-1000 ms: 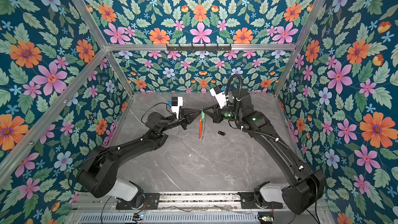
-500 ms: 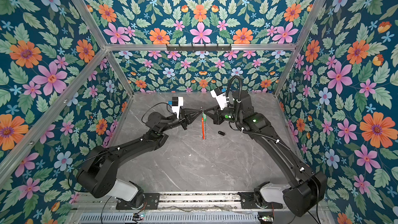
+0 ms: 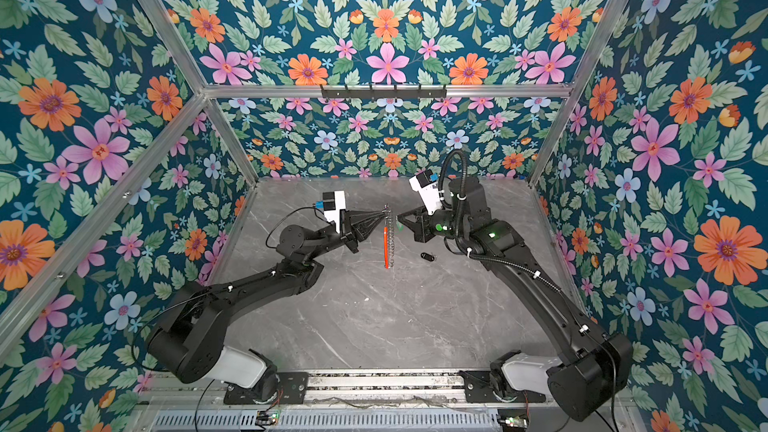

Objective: Put the keys on the keyring

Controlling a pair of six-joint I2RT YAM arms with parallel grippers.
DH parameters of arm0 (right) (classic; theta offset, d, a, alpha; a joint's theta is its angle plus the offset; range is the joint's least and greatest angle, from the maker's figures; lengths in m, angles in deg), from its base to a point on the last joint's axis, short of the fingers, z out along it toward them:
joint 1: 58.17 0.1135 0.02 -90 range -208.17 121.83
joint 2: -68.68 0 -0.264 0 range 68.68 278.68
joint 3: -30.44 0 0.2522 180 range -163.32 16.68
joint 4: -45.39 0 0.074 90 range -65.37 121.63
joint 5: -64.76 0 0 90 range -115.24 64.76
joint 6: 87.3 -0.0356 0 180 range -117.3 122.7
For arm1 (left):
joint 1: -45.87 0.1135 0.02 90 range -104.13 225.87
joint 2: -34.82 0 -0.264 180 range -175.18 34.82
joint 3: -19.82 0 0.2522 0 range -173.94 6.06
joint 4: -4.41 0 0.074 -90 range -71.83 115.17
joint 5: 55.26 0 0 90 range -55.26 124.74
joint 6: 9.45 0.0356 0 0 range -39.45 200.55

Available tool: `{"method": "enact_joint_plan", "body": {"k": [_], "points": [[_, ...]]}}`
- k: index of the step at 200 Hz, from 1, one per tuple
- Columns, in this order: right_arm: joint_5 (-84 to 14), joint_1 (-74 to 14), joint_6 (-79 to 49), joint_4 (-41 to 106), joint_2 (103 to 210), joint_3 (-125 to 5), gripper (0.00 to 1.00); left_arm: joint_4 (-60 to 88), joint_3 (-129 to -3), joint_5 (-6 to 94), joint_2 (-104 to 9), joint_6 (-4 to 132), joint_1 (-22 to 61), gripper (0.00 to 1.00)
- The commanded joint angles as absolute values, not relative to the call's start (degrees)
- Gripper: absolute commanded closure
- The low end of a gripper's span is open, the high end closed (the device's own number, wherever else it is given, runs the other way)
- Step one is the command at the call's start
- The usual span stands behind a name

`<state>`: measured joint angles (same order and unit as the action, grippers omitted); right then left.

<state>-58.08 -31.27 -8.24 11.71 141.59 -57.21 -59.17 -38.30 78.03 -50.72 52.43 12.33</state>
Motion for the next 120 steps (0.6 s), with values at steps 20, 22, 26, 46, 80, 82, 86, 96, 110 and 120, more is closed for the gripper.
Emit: {"method": "enact_joint_plan", "body": {"k": [20, 22, 26, 46, 80, 82, 86, 96, 110, 120], "points": [[-60.1, -31.3, -8.3, 11.5, 141.3, -57.4, 1.0, -69.1, -38.5, 76.3, -51.6, 50.2, 12.4, 1.0], [-60.4, -31.3, -8.4, 11.5, 141.3, -57.4, 1.0, -69.4, -38.5, 76.1, -51.7, 50.0, 12.4, 1.0], [-60.7, -31.3, -8.6, 11.6, 141.3, -57.5, 1.0, -70.0, -38.5, 76.0, -51.9, 49.6, 12.4, 1.0], [-61.6, -31.3, -9.3, 12.0, 140.6, -57.7, 1.0, -71.5, -38.8, 75.9, -52.6, 48.3, 12.4, 1.0], [-62.0, -31.3, -9.0, 11.9, 140.2, -58.8, 1.0, -70.0, -39.2, 76.2, -53.5, 48.2, 12.4, 1.0], [-62.2, -31.3, -9.0, 11.9, 140.1, -58.9, 1.0, -69.9, -39.2, 76.2, -53.5, 48.2, 12.4, 1.0], [-62.4, -31.3, -9.0, 12.0, 140.2, -59.1, 1.0, -69.8, -39.3, 76.2, -53.6, 48.1, 12.4, 1.0], [-62.8, -31.3, -8.9, 12.3, 140.2, -59.4, 1.0, -69.4, -39.4, 76.3, -54.0, 48.0, 12.4, 1.0], [-64.2, -31.3, -9.1, 13.1, 140.5, -59.8, 1.0, -69.3, -39.4, 76.3, -54.3, 48.0, 12.2, 1.0], [-65.1, -31.3, -9.2, 13.6, 140.7, -60.1, 1.0, -69.2, -39.5, 76.3, -54.5, 48.1, 12.1, 1.0]]}}
